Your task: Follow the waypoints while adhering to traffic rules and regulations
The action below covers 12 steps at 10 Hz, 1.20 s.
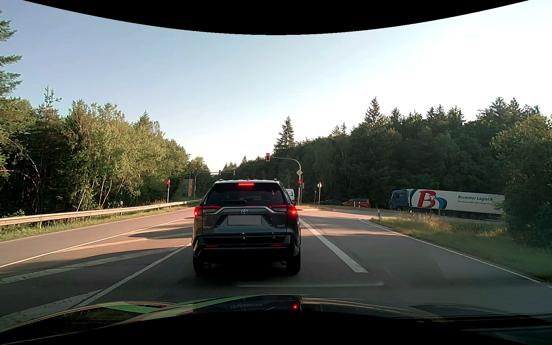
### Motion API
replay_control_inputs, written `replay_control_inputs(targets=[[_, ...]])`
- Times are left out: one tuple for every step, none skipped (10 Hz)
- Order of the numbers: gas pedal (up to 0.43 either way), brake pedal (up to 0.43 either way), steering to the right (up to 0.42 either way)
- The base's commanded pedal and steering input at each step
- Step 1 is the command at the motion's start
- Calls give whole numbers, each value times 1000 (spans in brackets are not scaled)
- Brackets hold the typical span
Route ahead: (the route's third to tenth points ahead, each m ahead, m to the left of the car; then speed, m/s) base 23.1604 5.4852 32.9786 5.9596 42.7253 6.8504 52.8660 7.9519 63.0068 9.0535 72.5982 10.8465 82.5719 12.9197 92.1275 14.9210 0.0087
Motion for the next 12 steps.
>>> replay_control_inputs(targets=[[0,244,-11],[0,244,-11],[0,244,-11],[0,244,-11],[0,250,-11],[0,244,-11],[0,244,-11],[0,250,-11],[0,250,-10],[0,250,-11],[0,244,-11],[0,250,-10]])
